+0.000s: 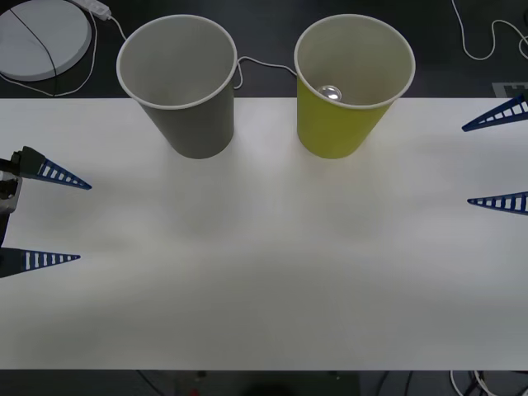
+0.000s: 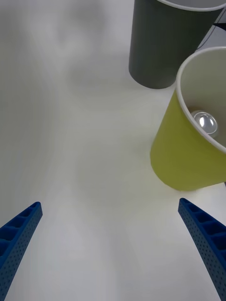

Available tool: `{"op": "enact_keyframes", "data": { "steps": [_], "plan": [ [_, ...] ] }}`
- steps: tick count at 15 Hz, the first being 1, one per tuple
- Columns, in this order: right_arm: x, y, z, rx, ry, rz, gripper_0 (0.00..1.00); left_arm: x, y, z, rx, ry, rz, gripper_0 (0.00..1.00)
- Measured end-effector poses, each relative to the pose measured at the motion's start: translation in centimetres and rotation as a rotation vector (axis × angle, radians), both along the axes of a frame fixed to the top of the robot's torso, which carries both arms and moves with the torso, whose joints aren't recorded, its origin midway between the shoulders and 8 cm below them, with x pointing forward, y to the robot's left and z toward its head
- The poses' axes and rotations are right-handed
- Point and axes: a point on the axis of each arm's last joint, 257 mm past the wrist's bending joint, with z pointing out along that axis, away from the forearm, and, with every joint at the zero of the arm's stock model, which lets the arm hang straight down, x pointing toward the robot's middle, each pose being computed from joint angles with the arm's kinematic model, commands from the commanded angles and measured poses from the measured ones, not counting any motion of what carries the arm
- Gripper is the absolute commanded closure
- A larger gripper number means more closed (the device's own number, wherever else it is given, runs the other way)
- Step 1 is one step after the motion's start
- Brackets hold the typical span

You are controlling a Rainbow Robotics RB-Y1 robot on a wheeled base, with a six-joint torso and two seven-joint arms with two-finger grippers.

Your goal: Put the can into the green bin and the plastic bottle into the gray bin

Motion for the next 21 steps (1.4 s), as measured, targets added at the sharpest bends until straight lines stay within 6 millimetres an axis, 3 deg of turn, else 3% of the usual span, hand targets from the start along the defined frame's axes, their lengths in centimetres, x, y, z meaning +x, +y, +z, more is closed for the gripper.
{"op": "enact_keyframes", "data": {
  "steps": [15,21],
  "plan": [
    [-2.4,-0.1,-7.7,0.022,0.034,-0.015,0.00,0.0,0.0,0.0,0.000,0.000,0.000,0.00],
    [-2.9,0.6,-8.3,0.018,0.024,0.005,0.00,0.0,0.0,0.0,0.000,0.000,0.000,0.00]
  ]
}}
